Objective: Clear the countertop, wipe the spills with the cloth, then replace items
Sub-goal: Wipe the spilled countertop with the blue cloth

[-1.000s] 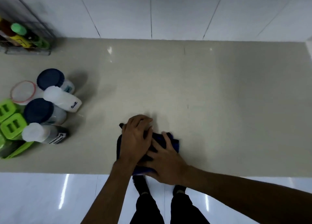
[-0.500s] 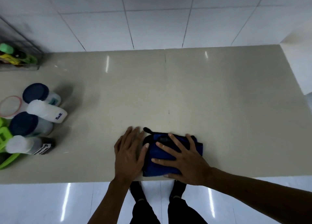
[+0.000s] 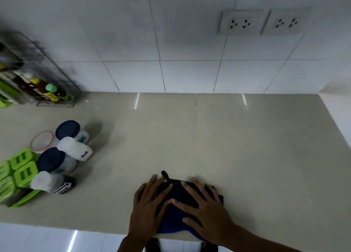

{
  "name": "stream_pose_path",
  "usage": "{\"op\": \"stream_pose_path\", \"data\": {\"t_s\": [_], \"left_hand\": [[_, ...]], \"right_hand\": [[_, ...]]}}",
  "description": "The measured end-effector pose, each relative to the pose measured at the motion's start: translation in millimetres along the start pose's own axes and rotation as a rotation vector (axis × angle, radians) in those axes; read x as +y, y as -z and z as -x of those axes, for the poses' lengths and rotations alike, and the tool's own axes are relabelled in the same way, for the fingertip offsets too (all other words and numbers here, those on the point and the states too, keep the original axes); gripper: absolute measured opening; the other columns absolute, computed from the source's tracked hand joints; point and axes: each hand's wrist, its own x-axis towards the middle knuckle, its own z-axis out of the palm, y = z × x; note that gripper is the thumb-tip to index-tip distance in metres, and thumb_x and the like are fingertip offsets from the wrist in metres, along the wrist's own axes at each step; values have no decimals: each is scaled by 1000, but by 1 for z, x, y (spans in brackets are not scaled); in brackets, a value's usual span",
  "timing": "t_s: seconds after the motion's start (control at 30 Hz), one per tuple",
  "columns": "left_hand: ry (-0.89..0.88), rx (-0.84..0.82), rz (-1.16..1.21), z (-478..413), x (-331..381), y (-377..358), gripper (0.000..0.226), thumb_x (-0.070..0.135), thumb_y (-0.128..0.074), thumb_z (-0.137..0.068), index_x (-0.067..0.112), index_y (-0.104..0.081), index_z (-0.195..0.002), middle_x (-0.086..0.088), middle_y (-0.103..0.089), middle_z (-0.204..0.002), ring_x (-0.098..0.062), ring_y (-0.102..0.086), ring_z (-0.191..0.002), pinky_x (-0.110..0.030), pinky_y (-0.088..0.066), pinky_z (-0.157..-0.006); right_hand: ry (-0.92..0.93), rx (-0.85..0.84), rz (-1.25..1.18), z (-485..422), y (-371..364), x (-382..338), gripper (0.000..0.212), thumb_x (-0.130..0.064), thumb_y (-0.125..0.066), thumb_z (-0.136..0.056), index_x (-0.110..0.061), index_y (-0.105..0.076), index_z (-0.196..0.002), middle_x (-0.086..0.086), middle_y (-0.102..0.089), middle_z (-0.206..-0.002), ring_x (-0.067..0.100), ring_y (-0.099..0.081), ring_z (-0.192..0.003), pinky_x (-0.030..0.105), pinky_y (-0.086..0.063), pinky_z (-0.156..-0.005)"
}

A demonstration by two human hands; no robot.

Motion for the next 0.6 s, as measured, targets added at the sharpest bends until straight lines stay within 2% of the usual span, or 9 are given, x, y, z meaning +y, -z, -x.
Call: {"op": "stream_pose_path", "data": {"t_s": [0.07, 0.17, 0.23, 0.43, 0.6], "left_hand": [[-5, 20, -5, -2, 2, 0, 51, 45, -48, -112, 44, -42, -163, 12, -33, -177, -19, -29, -166, -47, -32, -126], [-12, 53, -1, -2, 4, 7, 46, 41, -47, -113, 36, -53, -158, 8, -41, -173, -20, -35, -163, -48, -37, -123], [3, 65, -9, 3, 5, 9, 45, 41, -43, -114, 34, -55, -157, 7, -44, -171, -20, -37, -163, -47, -39, -123], [48, 45, -33, 8, 10, 10, 44, 43, -43, -115, 33, -60, -154, 8, -50, -167, -17, -42, -160, -45, -44, -119], [65, 29, -22, 8, 13, 11, 43, 44, -41, -115, 32, -63, -151, 8, -54, -164, -18, -44, -159, -42, -42, -119]], "right_hand": [[-62, 5, 6, -4, 1, 1, 63, -72, -37, -105, -57, -19, -164, -5, -16, -179, 40, -22, -163, 66, -44, -112], [-11, -19, 44, -11, -2, 0, 63, -69, -37, -107, -55, -19, -165, -5, -16, -180, 41, -23, -162, 64, -28, -118], [17, -23, 57, -12, -6, -2, 63, -68, -36, -107, -54, -18, -166, -5, -13, -180, 42, -20, -163, 63, -23, -120], [48, -27, 60, -15, -10, 0, 63, -67, -35, -108, -53, -17, -166, -5, -10, -180, 42, -16, -164, 64, -21, -122], [33, -77, 75, -12, -9, -1, 63, -67, -33, -109, -52, -16, -167, -4, -10, -181, 43, -18, -163, 66, -25, -122]]}}
